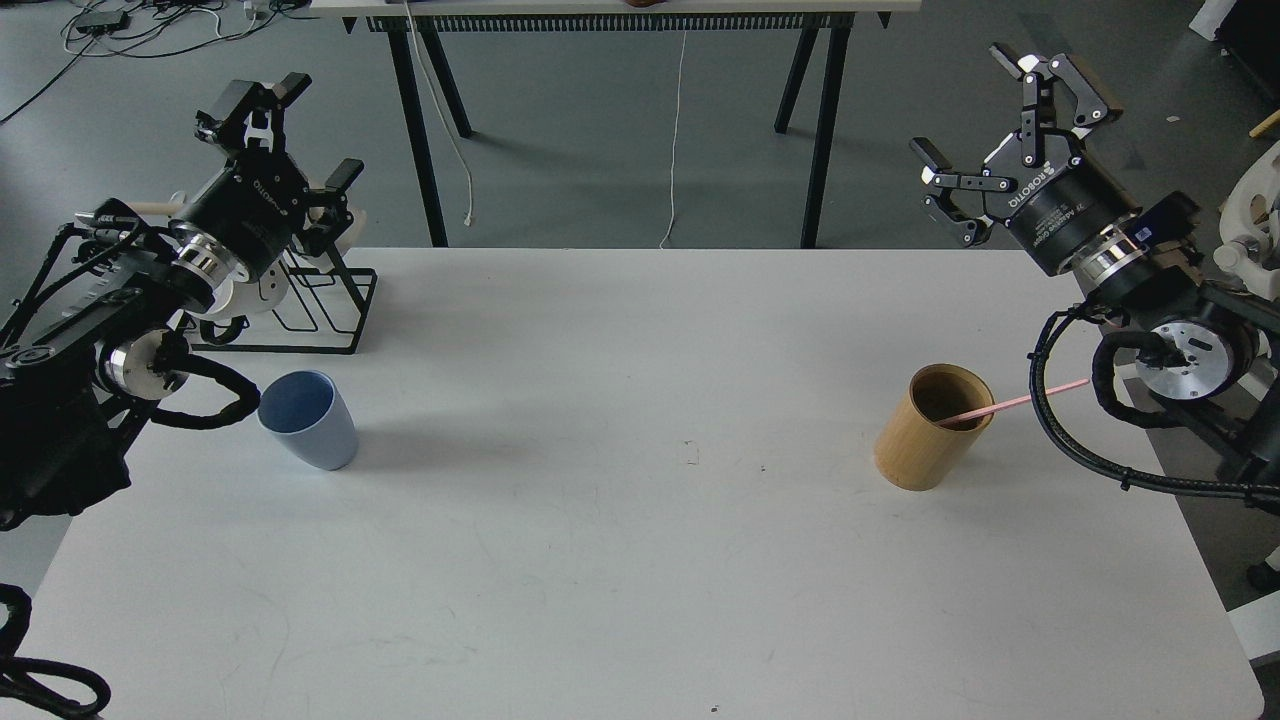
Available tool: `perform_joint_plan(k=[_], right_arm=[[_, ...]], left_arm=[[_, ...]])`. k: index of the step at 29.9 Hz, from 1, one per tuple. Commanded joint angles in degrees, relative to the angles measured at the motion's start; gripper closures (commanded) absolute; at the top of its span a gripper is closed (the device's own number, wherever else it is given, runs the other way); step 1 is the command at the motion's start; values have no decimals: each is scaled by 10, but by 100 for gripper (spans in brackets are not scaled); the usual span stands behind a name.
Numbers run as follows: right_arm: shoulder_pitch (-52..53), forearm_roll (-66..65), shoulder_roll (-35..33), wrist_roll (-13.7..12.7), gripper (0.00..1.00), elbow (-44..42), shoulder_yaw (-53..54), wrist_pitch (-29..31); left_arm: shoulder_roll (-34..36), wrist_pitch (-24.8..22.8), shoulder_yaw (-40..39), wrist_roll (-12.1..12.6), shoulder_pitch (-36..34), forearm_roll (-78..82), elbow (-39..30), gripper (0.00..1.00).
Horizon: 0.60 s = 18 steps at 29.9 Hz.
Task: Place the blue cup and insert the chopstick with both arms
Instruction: 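Move the left gripper down toward the tipped blue cup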
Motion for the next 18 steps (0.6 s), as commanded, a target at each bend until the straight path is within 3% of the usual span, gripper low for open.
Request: perform_joint_plan(k=[1, 9, 18], right_arm=[[-1, 0, -1, 0, 3, 3, 0, 0], [-7, 0, -2, 0, 3, 4, 0, 0], [-8, 0, -2, 0, 3, 3, 8, 0]], left_arm=[[2, 0, -2, 0, 3, -1, -3, 1], [24, 0, -7, 0, 1, -10, -1, 1], [31, 0, -77, 0, 15, -41, 30, 1]])
